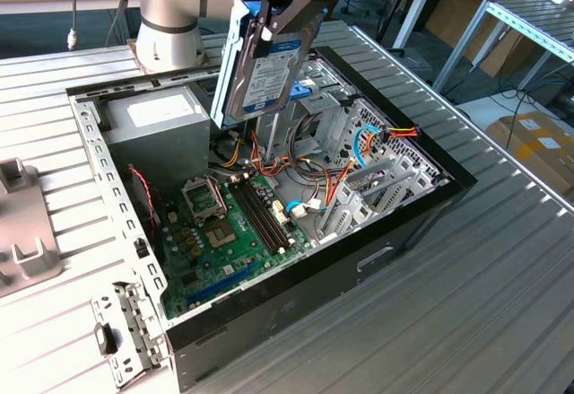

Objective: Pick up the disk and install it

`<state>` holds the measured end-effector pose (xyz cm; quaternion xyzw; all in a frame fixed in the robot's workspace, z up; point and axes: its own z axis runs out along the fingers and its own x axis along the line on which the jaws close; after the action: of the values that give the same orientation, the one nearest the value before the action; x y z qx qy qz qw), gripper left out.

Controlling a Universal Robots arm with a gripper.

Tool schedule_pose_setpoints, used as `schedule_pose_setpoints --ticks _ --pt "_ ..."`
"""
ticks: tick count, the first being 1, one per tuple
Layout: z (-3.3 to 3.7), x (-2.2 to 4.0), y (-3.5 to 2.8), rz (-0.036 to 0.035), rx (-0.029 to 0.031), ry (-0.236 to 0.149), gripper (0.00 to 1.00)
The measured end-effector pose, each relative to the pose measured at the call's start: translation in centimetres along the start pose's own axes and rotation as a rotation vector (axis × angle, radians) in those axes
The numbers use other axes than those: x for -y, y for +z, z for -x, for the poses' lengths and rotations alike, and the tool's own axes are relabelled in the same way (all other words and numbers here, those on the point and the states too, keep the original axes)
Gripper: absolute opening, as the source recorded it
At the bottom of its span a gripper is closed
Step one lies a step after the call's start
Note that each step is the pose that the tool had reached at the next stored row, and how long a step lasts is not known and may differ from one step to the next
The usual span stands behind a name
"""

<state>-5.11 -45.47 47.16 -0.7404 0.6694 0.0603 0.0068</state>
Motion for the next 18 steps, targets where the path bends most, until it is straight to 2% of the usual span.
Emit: schedule_pose_setpoints --ticks 18 --pt "-1.23 -0.12 -0.08 0.0000 0.0000 0.000 0.37"
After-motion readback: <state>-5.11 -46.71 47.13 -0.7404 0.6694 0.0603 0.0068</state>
